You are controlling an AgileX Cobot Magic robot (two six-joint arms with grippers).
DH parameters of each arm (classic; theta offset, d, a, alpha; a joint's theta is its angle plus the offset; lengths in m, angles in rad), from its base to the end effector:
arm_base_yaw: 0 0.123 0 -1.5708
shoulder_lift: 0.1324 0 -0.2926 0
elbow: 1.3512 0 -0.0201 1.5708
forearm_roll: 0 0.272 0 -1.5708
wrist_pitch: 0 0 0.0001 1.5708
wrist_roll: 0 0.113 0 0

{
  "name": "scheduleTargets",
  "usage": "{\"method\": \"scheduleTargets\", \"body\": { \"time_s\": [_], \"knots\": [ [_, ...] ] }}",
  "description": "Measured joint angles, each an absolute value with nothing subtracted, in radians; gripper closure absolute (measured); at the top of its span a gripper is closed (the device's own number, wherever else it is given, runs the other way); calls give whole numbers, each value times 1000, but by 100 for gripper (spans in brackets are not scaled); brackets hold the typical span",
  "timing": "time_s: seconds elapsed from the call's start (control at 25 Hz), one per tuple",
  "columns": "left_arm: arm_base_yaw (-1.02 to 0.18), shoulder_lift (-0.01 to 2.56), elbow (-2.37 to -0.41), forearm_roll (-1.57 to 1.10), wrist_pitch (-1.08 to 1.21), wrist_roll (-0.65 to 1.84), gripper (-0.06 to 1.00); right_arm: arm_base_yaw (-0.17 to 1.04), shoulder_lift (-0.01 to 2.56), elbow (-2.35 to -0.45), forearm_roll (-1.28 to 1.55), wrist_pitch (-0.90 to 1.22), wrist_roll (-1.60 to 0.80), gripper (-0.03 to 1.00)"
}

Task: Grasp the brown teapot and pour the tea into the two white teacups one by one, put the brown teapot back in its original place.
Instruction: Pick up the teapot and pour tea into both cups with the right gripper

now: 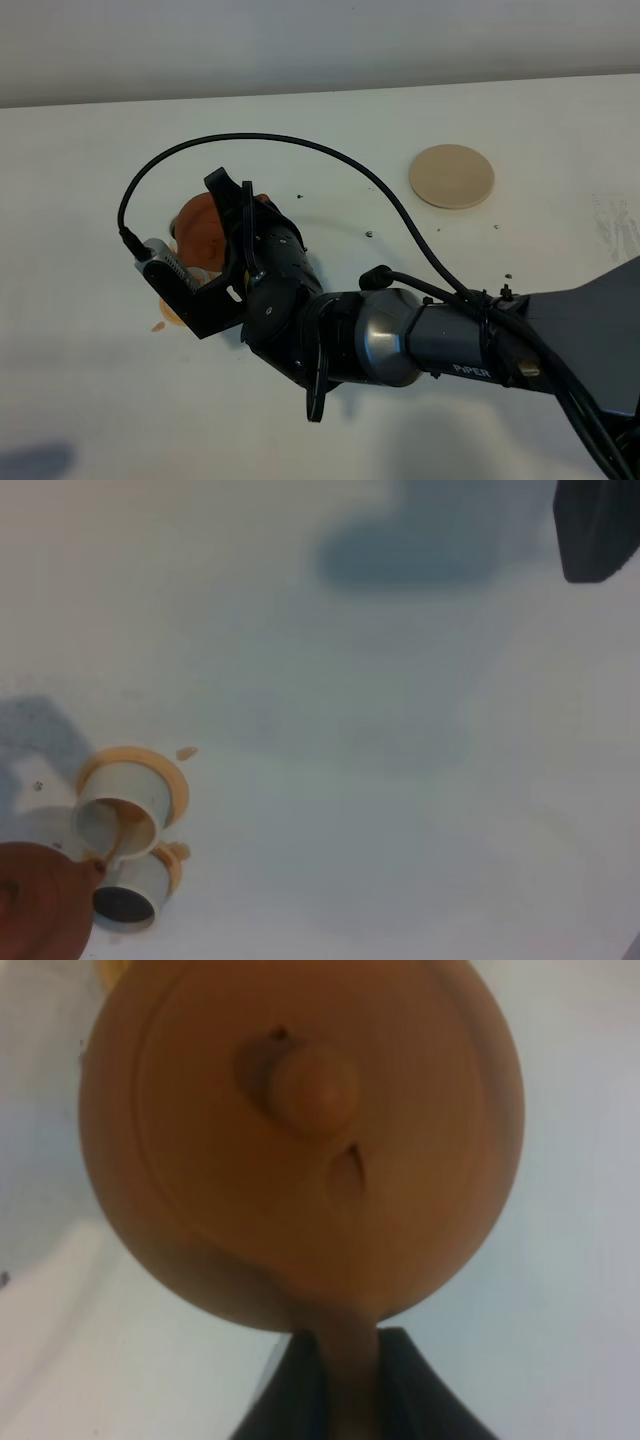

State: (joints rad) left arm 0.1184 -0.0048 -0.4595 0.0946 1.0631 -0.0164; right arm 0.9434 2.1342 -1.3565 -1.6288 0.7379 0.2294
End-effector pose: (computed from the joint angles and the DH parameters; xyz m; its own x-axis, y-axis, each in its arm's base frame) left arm 0.0279 0.0127 0.2648 -0.4899 -0.0285 -0.8713 -0.1748 0.9824 0.0662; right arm 0.3417 0.3418 0.1400 0.2272 -0.9344 0.2745 -0.3882 -0.3454 -0.8544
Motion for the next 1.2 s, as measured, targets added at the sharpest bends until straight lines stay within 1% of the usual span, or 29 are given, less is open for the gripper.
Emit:
{"method": "scheduleTargets", "body": {
  "time_s": [0.56,1.2],
  "knots": [
    [118,-5,-460,95,1063,-16,67,931,2126,-1357,-1672,749,227,88],
    [118,-5,-460,95,1063,-16,67,931,2126,-1357,-1697,779,164,88]
  ]
}}
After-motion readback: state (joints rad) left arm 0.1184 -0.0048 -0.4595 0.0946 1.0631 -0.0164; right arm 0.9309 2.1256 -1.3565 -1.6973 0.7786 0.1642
